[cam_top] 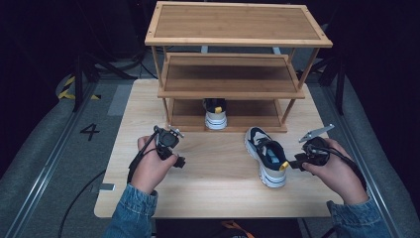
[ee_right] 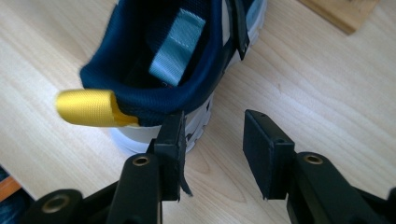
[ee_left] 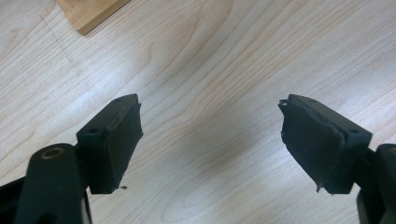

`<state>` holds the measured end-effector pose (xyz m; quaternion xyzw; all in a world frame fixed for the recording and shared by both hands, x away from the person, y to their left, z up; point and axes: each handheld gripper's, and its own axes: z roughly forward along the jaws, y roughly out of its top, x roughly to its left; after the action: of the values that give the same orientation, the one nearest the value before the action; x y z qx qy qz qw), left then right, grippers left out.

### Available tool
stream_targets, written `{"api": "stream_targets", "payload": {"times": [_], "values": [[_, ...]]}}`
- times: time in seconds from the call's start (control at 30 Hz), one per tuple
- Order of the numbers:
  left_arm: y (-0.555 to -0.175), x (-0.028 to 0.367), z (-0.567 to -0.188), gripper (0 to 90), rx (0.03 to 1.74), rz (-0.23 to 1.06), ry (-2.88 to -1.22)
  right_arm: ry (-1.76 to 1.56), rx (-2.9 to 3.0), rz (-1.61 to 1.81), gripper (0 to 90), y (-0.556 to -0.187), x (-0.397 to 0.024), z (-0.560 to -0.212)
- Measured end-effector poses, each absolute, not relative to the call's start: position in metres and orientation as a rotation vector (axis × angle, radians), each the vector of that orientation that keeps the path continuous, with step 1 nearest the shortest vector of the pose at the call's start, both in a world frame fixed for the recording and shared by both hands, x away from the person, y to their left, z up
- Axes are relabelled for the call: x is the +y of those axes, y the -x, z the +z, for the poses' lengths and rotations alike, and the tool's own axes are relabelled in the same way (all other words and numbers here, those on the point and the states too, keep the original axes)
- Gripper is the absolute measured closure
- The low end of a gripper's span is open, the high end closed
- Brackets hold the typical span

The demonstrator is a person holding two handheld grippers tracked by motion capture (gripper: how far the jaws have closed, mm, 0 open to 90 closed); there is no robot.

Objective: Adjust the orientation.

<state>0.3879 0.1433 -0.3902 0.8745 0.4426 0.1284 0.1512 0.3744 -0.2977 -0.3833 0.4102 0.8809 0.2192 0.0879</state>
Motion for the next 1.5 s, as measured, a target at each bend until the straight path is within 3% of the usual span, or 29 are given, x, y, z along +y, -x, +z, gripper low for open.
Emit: {"api": "stream_targets", "payload": {"times": [0.37, 0.73, 1.1, 1.5], "values": [[-0.390, 0.140, -0.393, 20.9, 1.255, 0.365, -2.521, -1.187, 2.665, 0.647, 58.9, -0.372, -0.285, -0.389], [-0.391, 0.139, -0.394, 20.8, 1.248, 0.361, -2.529, -1.068, 2.690, 0.708, 49.3, -0.356, -0.287, -0.368], [-0.384, 0.149, -0.397, 20.4, 1.256, 0.351, -2.510, -0.797, 2.816, 0.721, 39.1, -0.352, -0.250, -0.372], [-0.374, 0.171, -0.405, 19.6, 1.328, 0.329, -2.498, -0.764, 2.933, 0.668, 50.0, -0.373, -0.225, -0.394]]}}
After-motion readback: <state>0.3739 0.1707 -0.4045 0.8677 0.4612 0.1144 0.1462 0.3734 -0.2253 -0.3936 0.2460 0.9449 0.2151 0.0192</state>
